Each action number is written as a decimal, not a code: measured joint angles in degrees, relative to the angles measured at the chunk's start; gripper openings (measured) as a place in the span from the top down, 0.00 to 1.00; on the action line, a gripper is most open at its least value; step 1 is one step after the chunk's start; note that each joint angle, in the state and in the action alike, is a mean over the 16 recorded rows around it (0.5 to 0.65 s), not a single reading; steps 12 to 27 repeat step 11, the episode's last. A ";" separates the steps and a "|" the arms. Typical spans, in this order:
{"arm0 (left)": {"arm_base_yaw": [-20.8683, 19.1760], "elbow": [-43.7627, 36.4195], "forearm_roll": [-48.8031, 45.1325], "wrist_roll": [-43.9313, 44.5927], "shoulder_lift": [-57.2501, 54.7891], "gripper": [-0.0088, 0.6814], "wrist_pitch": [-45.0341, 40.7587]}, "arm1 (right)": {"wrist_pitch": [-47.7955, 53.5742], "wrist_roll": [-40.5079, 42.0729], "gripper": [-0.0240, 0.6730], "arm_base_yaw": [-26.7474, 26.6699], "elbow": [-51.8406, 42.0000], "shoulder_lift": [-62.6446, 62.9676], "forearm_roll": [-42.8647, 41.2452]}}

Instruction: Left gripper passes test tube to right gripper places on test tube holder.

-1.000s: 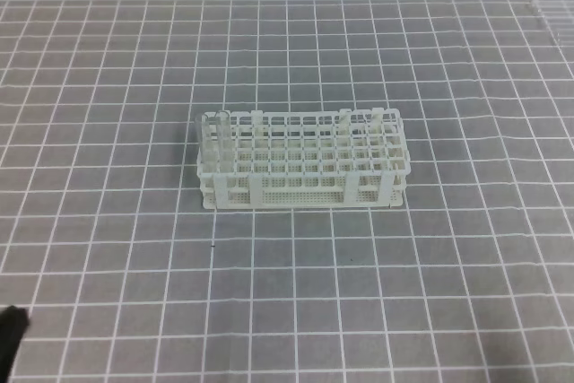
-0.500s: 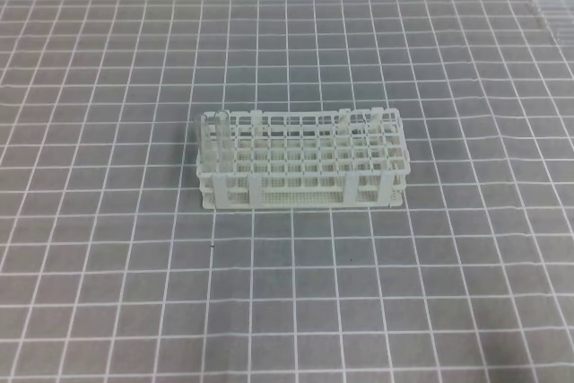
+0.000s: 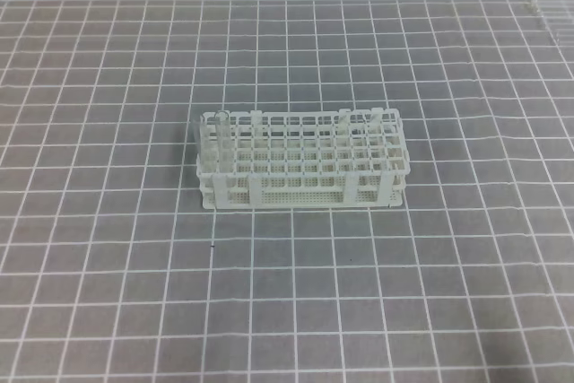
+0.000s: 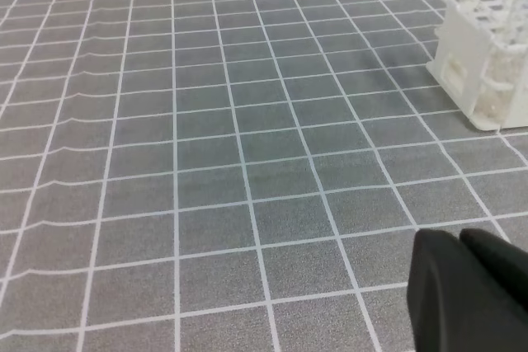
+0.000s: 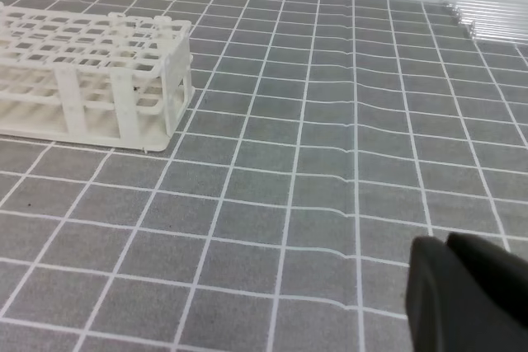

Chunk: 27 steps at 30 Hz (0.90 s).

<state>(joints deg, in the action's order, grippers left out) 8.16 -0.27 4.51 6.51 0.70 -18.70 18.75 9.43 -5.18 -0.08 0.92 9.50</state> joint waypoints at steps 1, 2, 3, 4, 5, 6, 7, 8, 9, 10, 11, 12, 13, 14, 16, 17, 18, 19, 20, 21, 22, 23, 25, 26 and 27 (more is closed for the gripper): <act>0.00 0.00 0.00 0.01 0.00 0.99 0.01 | 0.00 0.00 0.97 0.00 0.00 0.00 0.01; 0.00 0.00 0.00 0.01 -0.13 0.99 0.03 | 0.00 0.00 0.97 0.00 0.00 0.00 0.02; 0.00 0.00 0.00 0.02 -0.13 0.99 0.03 | 0.00 0.00 0.97 0.00 0.00 0.00 0.03; 0.00 0.00 0.00 0.03 -0.13 0.99 0.03 | 0.00 0.00 0.97 0.00 0.00 0.00 0.03; 0.00 -0.01 0.00 0.04 -0.10 0.99 0.04 | 0.00 0.00 0.97 0.00 0.00 0.00 0.04; 0.00 0.03 0.00 0.04 -0.22 0.99 -0.01 | 0.00 0.00 0.97 0.00 0.00 0.00 0.05; 0.00 0.07 0.01 0.04 -0.35 0.99 -0.06 | 0.00 0.00 0.97 0.00 0.00 0.00 0.05; 0.00 0.06 0.01 0.04 -0.34 0.99 -0.05 | 0.00 0.00 0.97 0.00 0.00 0.00 0.06; 0.00 0.12 0.02 0.04 -0.51 0.99 -0.12 | 0.00 0.00 0.97 0.00 0.00 0.00 0.07; 0.00 0.12 0.02 0.04 -0.51 0.99 -0.11 | 0.00 0.00 0.97 0.00 0.00 0.00 0.08; 0.00 0.11 0.02 0.04 -0.51 0.99 -0.10 | 0.00 0.00 0.97 0.00 0.00 0.00 0.09; 0.00 0.11 0.02 0.04 -0.51 0.99 -0.10 | 0.00 0.00 0.97 0.00 0.00 0.00 0.09; 0.00 0.11 0.02 0.04 -0.51 0.99 -0.10 | 0.00 0.00 0.97 0.00 0.00 0.00 0.09; 0.00 0.11 0.02 0.04 -0.51 0.99 -0.10 | 0.00 0.00 0.97 0.00 0.00 0.00 0.09; 0.00 0.11 0.02 0.04 -0.51 0.99 -0.10 | 0.00 0.00 0.97 0.00 0.00 0.00 0.09; 0.00 0.11 0.02 0.04 -0.51 0.99 -0.10 | 0.00 0.00 0.97 0.00 0.00 0.00 0.09; 0.00 0.11 0.02 0.04 -0.51 0.99 -0.10 | 0.00 0.00 0.97 0.00 0.00 0.00 0.09; 0.00 0.11 0.02 0.04 -0.51 0.99 -0.10 | 0.00 0.00 0.97 0.00 0.00 0.00 0.09; 0.00 0.11 0.02 0.04 -0.51 0.99 -0.10 | 0.00 0.00 0.97 0.00 0.00 0.00 0.09; 0.00 0.11 0.02 0.04 -0.51 0.99 -0.10 | 0.00 0.00 0.97 0.00 0.00 0.00 0.09; 0.00 0.11 0.02 0.04 -0.51 0.99 -0.10 | 0.00 0.00 0.97 0.00 0.00 0.00 0.09; 0.00 0.11 0.02 0.04 -0.51 0.99 -0.10 | 0.00 0.00 0.97 0.00 0.00 0.00 0.09; 0.00 0.11 0.02 0.04 -0.51 0.99 -0.10 | 0.00 0.00 0.97 0.00 0.00 0.00 0.09; 0.00 0.11 0.02 0.04 -0.51 0.99 -0.10 | 0.00 0.00 0.97 0.00 0.00 0.00 0.09; 0.00 0.11 0.02 0.04 -0.51 0.99 -0.10 | 0.00 0.00 0.97 0.00 0.00 0.00 0.09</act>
